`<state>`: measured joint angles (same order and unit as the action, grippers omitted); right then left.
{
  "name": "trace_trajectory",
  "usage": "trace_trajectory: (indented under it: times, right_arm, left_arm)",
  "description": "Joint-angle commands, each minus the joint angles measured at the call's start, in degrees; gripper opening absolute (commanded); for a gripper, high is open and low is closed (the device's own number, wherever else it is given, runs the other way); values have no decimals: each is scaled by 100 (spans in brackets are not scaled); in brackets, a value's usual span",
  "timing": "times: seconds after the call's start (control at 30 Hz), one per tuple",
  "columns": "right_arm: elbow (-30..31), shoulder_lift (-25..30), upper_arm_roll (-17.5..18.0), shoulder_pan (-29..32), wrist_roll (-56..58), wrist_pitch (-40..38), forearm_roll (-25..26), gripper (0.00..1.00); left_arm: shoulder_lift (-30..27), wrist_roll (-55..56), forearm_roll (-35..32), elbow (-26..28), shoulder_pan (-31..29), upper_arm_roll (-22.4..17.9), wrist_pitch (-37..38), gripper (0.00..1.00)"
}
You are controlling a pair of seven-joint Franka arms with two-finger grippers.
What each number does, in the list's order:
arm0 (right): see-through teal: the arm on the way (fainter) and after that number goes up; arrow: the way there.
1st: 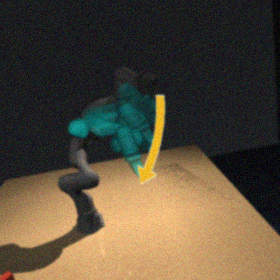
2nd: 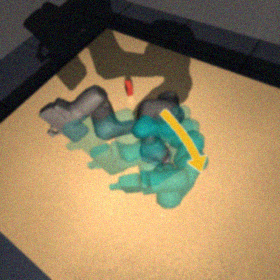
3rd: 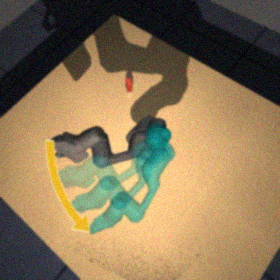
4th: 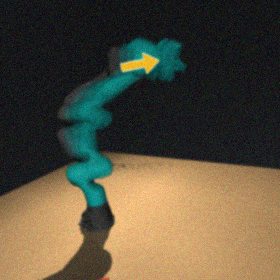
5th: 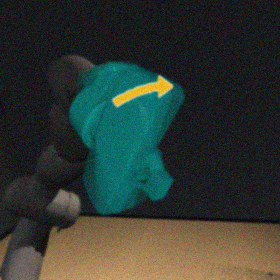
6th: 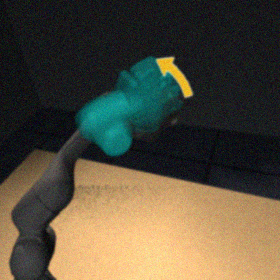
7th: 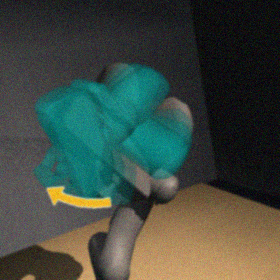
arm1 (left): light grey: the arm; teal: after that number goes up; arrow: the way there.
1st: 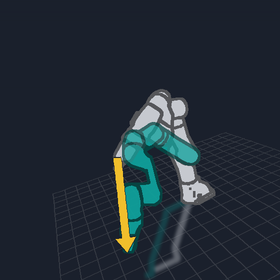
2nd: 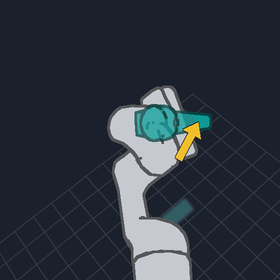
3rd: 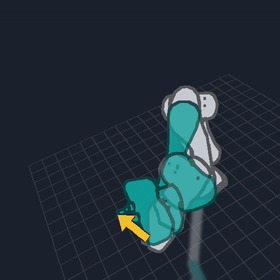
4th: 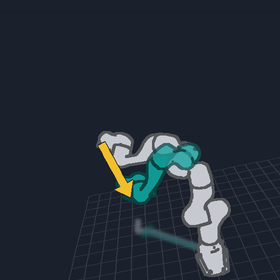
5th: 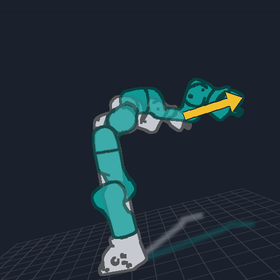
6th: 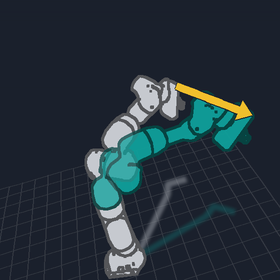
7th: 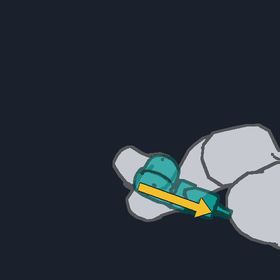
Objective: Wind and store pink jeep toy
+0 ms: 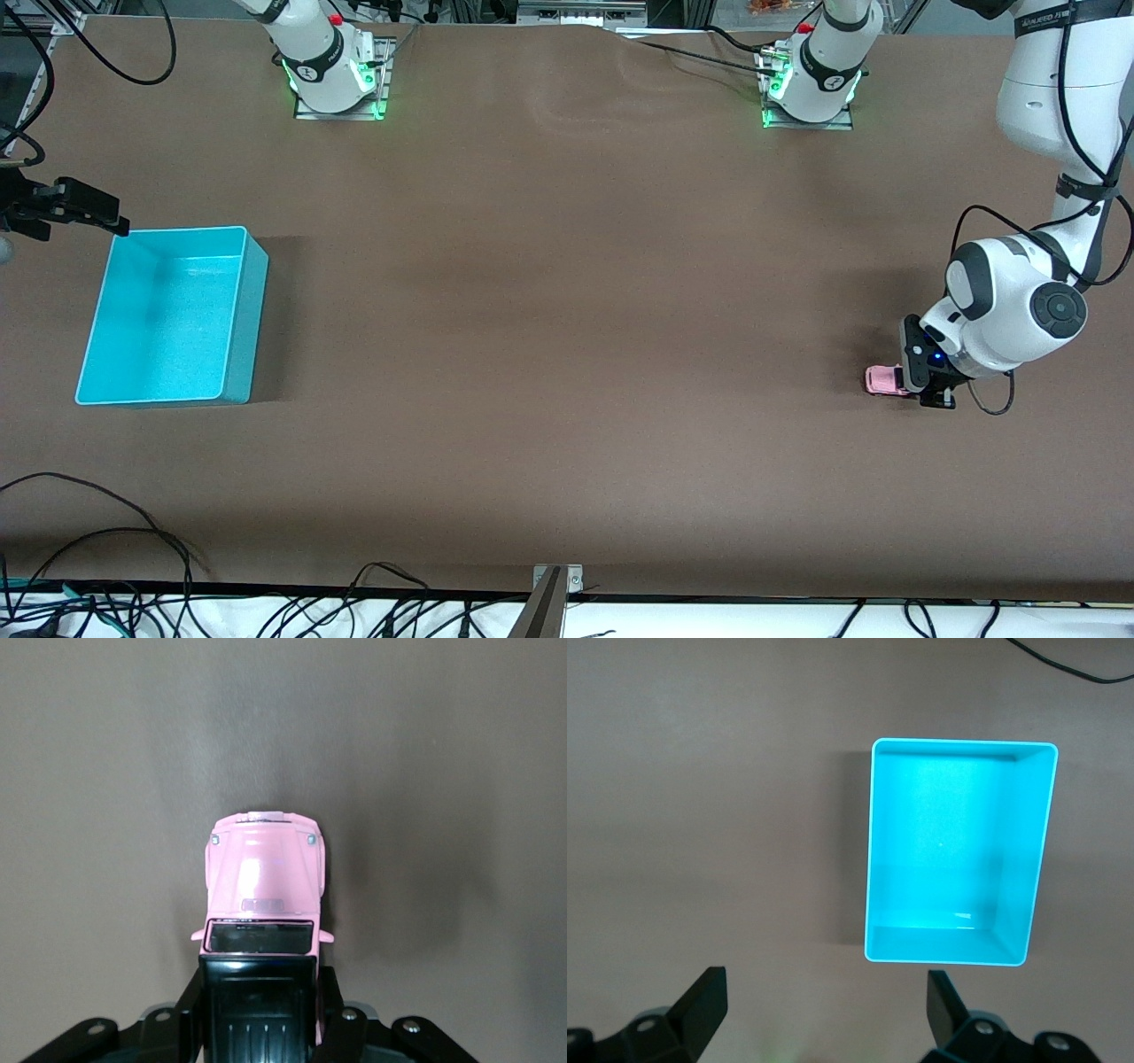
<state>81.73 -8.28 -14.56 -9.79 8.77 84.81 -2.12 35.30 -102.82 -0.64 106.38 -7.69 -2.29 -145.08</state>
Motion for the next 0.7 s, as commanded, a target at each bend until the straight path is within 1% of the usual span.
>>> trace_trajectory:
  times: [0.0, 0.33, 0.4, 0.5, 0.67]
  right_arm:
    - [-43, 11, -20, 57, 98, -78, -87, 100]
    - [-43, 2, -20, 65, 107, -70, -113, 100]
    - [-43, 2, -20, 65, 142, -78, -113, 100]
    - [-43, 11, -20, 57, 142, -78, -105, 100]
    - [-43, 2, -20, 65, 160, -78, -113, 100]
  left_arm:
    - [302, -431, -6, 32, -84, -140, 23, 2]
    - [407, -502, -24, -3, -461, -175, 15, 4]
    - [425, -511, -50, 6, -541, -175, -108, 4]
    - [443, -694, -24, 15, -646, -184, -258, 4]
    - [478, -924, -6, 6, -769, -202, -275, 4]
